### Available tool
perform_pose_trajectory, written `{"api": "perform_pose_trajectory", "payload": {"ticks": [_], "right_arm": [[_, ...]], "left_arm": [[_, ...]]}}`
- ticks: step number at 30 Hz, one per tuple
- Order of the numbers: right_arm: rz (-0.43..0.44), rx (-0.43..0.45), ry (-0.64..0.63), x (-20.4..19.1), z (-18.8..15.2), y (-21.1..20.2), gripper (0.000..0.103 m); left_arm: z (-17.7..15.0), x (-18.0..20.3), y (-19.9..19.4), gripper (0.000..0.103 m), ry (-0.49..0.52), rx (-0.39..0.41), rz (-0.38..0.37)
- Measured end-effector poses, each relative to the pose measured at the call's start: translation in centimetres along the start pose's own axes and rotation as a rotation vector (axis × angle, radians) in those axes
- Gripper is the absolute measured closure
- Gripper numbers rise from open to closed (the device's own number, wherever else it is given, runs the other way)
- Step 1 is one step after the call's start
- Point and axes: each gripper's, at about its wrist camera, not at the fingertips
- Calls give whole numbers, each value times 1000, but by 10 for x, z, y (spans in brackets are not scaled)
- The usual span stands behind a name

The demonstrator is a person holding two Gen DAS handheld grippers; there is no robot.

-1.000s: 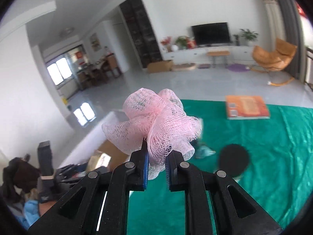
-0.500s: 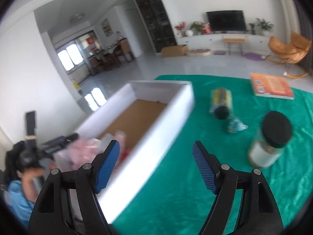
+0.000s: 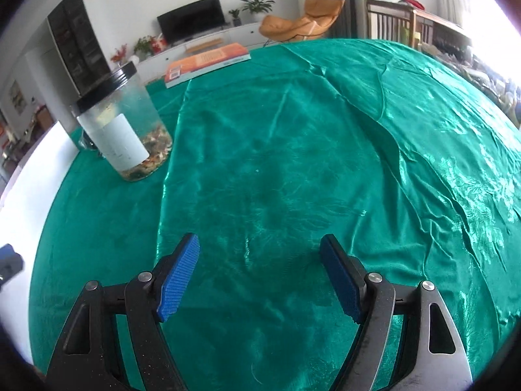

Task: Organize soft objects
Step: 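Grasp the black-and-yellow KEWEIDI package with the left tool and lift it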

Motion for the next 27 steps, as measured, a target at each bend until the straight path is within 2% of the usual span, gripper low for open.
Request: {"api": "perform_pose_trajectory", "payload": {"ticks": [2, 5, 9, 12, 15, 17, 18, 19, 23, 27], "right_arm": [[-13, -2, -27, -8, 2, 3, 20], [-52, -17, -75, -20, -3, 5, 18], [-56, -20, -87, -21, -6, 5, 17], [-46, -18, -84, -21, -8, 4, 16], [-46, -22, -91, -22, -7, 4, 14], [-46, -26, -98, -24, -7, 5, 13], [-48, -28, -101, -24, -7, 6, 13], [-49, -29, -103, -25, -7, 6, 12], [-48, -29, -103, -25, -6, 6, 12], [-54, -33, -109, -27, -6, 7, 12]], "left_arm": [[30, 0, 3, 7, -19, 23, -18], [100, -11, 19, 7, -57, 41, -21], [186, -31, 68, 7, -125, 11, 77], [222, -44, 109, 7, -185, -34, 133], [233, -49, 147, 7, -232, -87, 146], [234, -46, 169, 8, -215, -127, 181], [233, -46, 174, 20, -202, -121, 184], [231, -46, 174, 47, -201, -102, 127], [212, -42, 151, 48, -156, -42, 133], [170, -14, 132, 48, 47, -85, 56]]}}
Point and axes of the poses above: each gripper's, at about its wrist camera, not at the fingertips, and y roughly the way its jaws point, x to its right, z to its top, and after that the axes turned 9 degrees about -y, right-handed
